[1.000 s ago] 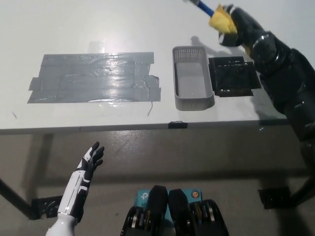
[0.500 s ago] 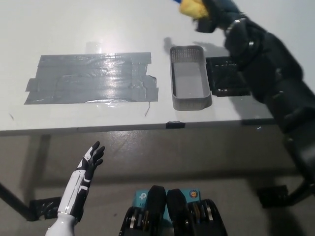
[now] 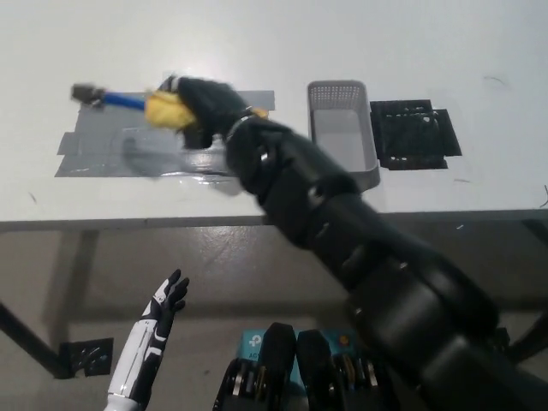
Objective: The robot picks the hammer placed on top of the gray container with right hand and places it on the grey area of the desk
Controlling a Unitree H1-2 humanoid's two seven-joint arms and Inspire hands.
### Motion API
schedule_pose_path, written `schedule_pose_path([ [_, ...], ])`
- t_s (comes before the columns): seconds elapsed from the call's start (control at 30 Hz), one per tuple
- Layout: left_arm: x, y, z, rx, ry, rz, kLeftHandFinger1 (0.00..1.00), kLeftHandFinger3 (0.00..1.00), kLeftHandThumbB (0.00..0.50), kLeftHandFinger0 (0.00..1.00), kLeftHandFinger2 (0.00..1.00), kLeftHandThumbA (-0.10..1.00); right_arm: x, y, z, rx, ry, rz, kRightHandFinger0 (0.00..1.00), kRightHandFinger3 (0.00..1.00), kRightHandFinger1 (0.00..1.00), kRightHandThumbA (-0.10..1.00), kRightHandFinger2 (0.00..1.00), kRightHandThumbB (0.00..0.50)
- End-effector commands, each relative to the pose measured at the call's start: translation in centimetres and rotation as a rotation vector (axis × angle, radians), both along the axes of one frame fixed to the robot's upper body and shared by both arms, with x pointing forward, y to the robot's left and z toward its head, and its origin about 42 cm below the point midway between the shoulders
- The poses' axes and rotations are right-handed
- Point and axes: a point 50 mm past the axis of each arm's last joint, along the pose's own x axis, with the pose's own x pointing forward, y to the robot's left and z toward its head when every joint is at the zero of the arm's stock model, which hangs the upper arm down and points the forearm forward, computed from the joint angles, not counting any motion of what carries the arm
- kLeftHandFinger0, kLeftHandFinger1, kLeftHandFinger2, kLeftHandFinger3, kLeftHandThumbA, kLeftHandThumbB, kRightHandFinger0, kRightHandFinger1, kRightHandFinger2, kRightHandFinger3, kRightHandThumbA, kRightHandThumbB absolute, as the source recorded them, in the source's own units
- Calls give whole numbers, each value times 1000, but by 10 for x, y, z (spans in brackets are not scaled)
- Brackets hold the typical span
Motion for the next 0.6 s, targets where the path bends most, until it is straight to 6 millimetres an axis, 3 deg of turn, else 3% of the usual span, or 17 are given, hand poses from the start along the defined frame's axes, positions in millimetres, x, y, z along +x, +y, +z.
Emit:
schedule_pose_path([
  [0.0,2,-5,14,6,-66,-25,1000,1000,303,1000,1000,1000,3,14,53,16,-162,0,9,827,445,-100,866,198],
  [0.03,1,-5,14,8,-67,-30,1000,1000,299,1000,1000,1000,2,14,48,13,-159,1,30,862,483,-100,889,196],
  [0.07,2,-6,15,11,-73,-34,1000,1000,293,1000,1000,1000,1,14,43,7,-160,3,52,827,491,-100,855,208],
  [0.13,3,-8,16,16,-78,-39,1000,1000,292,1000,1000,1000,1,12,37,-4,-156,0,1,768,377,-100,747,198],
  [0.17,4,-8,17,15,-78,-39,1000,1000,299,1000,1000,1000,1,11,36,-6,-159,1,0,784,352,-100,762,189],
  [0.23,4,-9,18,14,-75,-40,1000,1000,303,1000,1000,1000,3,7,32,-18,-155,-10,0,896,428,-100,869,166],
  [0.27,4,-9,18,11,-76,-39,1000,1000,303,1000,1000,1000,3,6,32,-14,-152,-16,0,976,418,-100,858,168],
  [0.3,5,-9,19,12,-81,-40,1000,1000,301,1000,1000,1000,6,2,30,-17,-127,-31,0,1000,456,-100,898,146],
  [0.33,7,-9,19,16,-85,-42,1000,1000,299,1000,1000,1000,8,-2,31,-15,-125,-36,18,969,493,-100,898,163],
  [0.37,7,-9,19,18,-86,-44,1000,1000,297,1000,1000,1000,9,-4,31,-13,-125,-39,61,872,545,-100,905,192],
  [0.4,7,-9,20,20,-86,-47,1000,1000,296,1000,1000,1000,11,-7,31,-16,-127,-43,228,909,695,-100,1000,223],
  [0.43,8,-9,21,22,-88,-49,1000,1000,296,1000,1000,1000,13,-11,32,-23,-134,-51,419,874,797,-100,997,237],
  [0.47,8,-9,22,23,-87,-50,1000,1000,296,1000,1000,1000,14,-12,33,-28,-139,-55,438,794,753,-100,901,240],
  [0.5,9,-10,22,23,-87,-53,1000,1000,295,1000,1000,1000,16,-15,34,-27,-141,-64,380,660,588,-100,648,261],
  [0.57,10,-10,23,22,-88,-55,1000,1000,292,1000,1000,1000,18,-19,36,-26,-136,-77,264,552,484,-100,540,264],
])
